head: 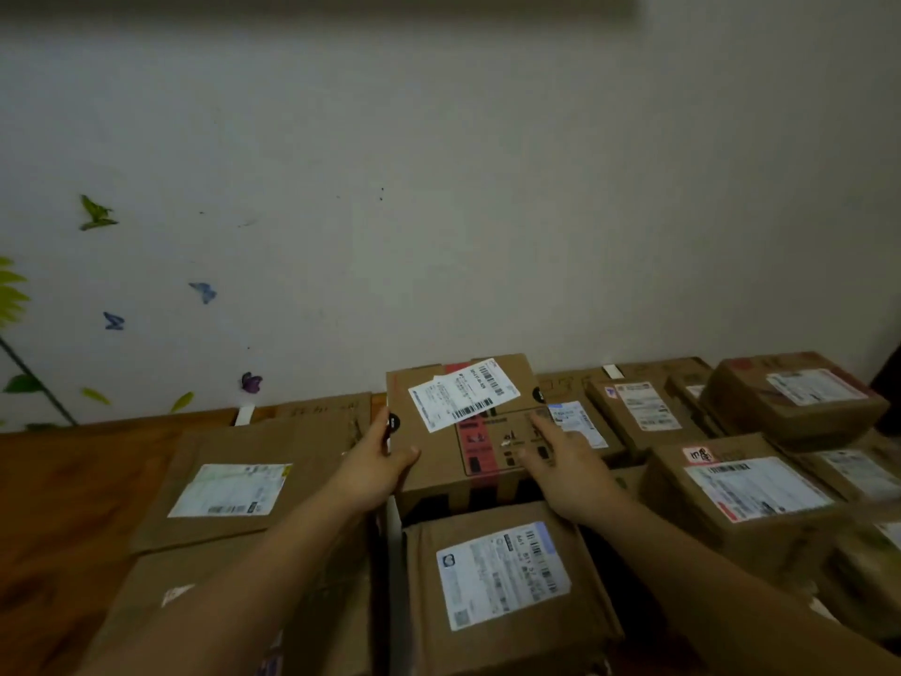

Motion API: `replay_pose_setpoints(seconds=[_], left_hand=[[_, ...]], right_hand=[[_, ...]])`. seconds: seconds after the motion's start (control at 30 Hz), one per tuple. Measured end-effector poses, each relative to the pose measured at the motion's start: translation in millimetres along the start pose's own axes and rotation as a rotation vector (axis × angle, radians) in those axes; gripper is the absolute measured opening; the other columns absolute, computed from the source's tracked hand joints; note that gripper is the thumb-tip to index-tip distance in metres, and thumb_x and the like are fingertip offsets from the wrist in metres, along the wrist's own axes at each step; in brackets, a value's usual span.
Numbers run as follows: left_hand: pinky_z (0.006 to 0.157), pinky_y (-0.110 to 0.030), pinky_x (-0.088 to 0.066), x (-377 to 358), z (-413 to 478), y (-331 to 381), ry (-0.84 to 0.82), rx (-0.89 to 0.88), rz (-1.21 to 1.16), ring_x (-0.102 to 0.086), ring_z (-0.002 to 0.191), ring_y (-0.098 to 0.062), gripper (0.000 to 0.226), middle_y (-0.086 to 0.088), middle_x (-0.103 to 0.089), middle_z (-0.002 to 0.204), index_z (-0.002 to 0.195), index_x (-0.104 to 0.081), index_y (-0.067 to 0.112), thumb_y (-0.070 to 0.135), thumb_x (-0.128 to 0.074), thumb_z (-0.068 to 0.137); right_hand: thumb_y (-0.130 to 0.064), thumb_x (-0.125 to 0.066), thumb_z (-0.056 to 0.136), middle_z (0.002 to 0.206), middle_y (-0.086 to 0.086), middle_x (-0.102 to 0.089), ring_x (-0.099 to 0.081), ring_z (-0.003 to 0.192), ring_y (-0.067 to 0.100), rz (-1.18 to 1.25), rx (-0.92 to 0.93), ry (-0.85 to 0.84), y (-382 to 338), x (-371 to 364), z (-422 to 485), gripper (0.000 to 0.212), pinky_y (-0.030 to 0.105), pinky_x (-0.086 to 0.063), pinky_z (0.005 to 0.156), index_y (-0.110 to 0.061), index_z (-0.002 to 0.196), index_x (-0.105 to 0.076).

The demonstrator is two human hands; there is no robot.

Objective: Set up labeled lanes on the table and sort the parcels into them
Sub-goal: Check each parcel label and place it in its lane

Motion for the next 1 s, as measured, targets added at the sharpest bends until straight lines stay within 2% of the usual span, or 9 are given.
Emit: replay_pose_setpoints(seconds=[0.07,0.17,0.3,0.4,0.47,0.67,0.8,0.9,1.0], left_hand=[[0.068,-0.012,-0.053,-1,-3,-2,0.005,0.007,0.014,-0.06,0.093,-0.002,0.062,0.007,-0.058,0.115,0.143,-0.024,0.034,0.009,-0.053,0.095],[0.069,-0.013,-0.054,3,-3,-1,0.03,0.009,0.051,-0.059,0.089,-0.001,0.062,0.008,-0.056,0.114,0.145,-0.023,0.032,0.012,-0.054,0.094],[0.071,-0.01,-0.051,4,0,3,0.032,-0.018,0.16,-0.054,0.102,-0.002,0.066,0.009,-0.045,0.131,0.149,-0.016,0.031,0.014,-0.051,0.096],[0.105,-0.032,-0.042,2,0,1,0.04,0.01,0.405,-0.037,0.132,-0.018,0.059,0.001,-0.028,0.151,0.151,-0.014,0.026,0.029,-0.043,0.099],[0.112,-0.039,-0.033,2,2,-2,0.029,0.06,0.454,-0.029,0.139,-0.023,0.06,-0.002,-0.018,0.156,0.151,-0.012,0.026,0.035,-0.04,0.099],[0.092,-0.018,-0.033,-7,5,7,0.006,0.031,0.388,-0.037,0.131,-0.017,0.062,-0.002,-0.028,0.15,0.151,-0.015,0.02,0.03,-0.046,0.098],[0.105,-0.024,-0.03,-18,7,8,-0.03,-0.012,0.402,-0.031,0.136,-0.017,0.063,-0.002,-0.023,0.153,0.151,-0.013,0.019,0.031,-0.046,0.098],[0.11,-0.031,-0.027,-10,8,5,0.002,-0.003,0.487,-0.022,0.142,-0.02,0.063,0.0,-0.01,0.158,0.151,-0.015,0.021,0.031,-0.047,0.097],[0.113,-0.033,-0.023,-5,7,2,-0.012,0.0,0.563,-0.012,0.145,-0.021,0.062,0.005,0.002,0.159,0.151,-0.012,0.026,0.031,-0.044,0.098]], right_hand=[[-0.047,-0.042,0.097,0.138,0.009,-0.038,-0.049,0.108,0.019,-0.01,0.004,-0.006,-1,-3,0,0.057,0.032,-0.041,0.091,-0.038,0.149,-0.02],[-0.047,-0.041,0.098,0.138,0.01,-0.038,-0.044,0.097,0.015,-0.037,0.017,0.0,-7,-1,1,0.056,0.028,-0.038,0.084,-0.038,0.149,-0.02],[-0.048,-0.041,0.098,0.142,0.01,-0.037,-0.048,0.116,0.022,-0.048,0.004,-0.008,-11,1,0,0.055,0.034,-0.04,0.095,-0.038,0.149,-0.021],[-0.05,-0.037,0.098,0.145,0.01,-0.033,-0.043,0.126,0.025,-0.065,-0.004,-0.038,-12,-6,1,0.057,0.038,-0.038,0.102,-0.037,0.15,-0.016],[-0.052,-0.033,0.098,0.151,0.01,-0.027,-0.035,0.135,0.028,-0.077,-0.018,-0.051,-11,-11,4,0.059,0.042,-0.034,0.107,-0.038,0.151,-0.011],[-0.056,-0.034,0.097,0.15,0.012,-0.032,-0.038,0.134,0.029,-0.022,-0.047,0.016,-2,-4,15,0.058,0.042,-0.036,0.107,-0.037,0.15,-0.019],[-0.056,-0.033,0.097,0.154,0.013,-0.023,-0.035,0.136,0.031,-0.024,-0.098,0.002,8,0,13,0.06,0.043,-0.034,0.108,-0.037,0.151,-0.016],[-0.056,-0.035,0.096,0.157,0.007,-0.013,-0.026,0.141,0.03,-0.068,-0.036,0.004,-2,0,10,0.06,0.046,-0.03,0.113,-0.036,0.15,-0.018],[-0.051,-0.037,0.098,0.155,0.004,-0.02,-0.029,0.139,0.028,-0.086,0.008,-0.011,-14,-1,7,0.058,0.045,-0.031,0.111,-0.032,0.15,-0.02]])
Point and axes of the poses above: each hand's wrist, its own z-axis towards the middle knuckle, its own x-axis out of the back of the hand, y = z × x, the point moved 7 cm from there along z, towards the middle knuckle
